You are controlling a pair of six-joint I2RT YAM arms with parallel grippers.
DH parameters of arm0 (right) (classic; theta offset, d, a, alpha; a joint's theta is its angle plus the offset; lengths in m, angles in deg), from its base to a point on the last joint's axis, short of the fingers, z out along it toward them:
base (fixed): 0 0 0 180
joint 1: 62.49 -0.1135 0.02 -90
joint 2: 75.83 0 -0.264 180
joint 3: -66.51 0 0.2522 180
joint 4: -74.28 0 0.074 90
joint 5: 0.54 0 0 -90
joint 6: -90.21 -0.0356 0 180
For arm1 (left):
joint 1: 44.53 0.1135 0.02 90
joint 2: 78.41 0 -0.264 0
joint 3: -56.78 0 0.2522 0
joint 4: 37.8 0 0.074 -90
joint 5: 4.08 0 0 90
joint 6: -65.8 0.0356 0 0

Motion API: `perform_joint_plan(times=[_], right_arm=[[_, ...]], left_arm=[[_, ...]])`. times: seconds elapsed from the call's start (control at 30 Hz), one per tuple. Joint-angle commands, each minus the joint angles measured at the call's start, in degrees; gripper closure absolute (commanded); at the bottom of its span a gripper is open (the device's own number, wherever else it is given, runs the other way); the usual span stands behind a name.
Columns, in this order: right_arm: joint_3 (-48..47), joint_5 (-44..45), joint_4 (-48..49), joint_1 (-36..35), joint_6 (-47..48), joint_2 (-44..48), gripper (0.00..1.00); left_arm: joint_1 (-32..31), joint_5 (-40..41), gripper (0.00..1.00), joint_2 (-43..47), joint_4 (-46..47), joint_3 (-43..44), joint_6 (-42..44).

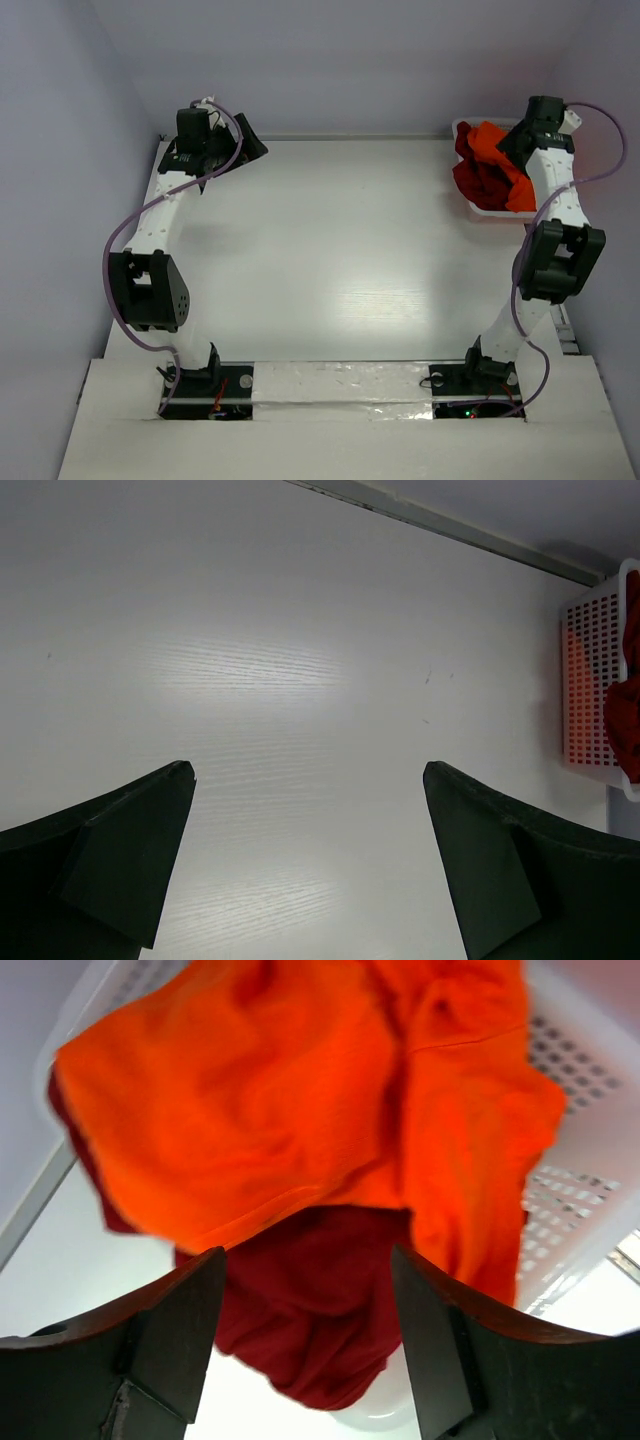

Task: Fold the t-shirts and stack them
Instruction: Grab crumpled tshirt from bin with the right arm

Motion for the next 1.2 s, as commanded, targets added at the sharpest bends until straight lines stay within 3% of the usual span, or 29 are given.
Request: perform_joint_plan(times=[0.0,0.63,0.97,1.17], right_arm=[[-1.84,1.98,-1.07,1.23,-3.01,1.45,0.29],[-9.39,-7.43,-1.07,3.09,-3.63,-8.75,0.36],[-8.34,-6.29,0.25,3.09,-3.19,-7.26,0.71],[-8.60,-5.50,-0.19,3.09,-2.31,-7.70,0.83]], left_arm=[[0.01,0.18,0.01,1.36,-0.01,2.45,-0.18],[-0.52,-0.62,0.01,0.48,-0.97,2.71,0.52],[-0.52,-0.79,0.01,0.30,-1.06,2.53,0.52],[-0.52,-0.88,0.01,0.04,-1.06,2.45,0.35]])
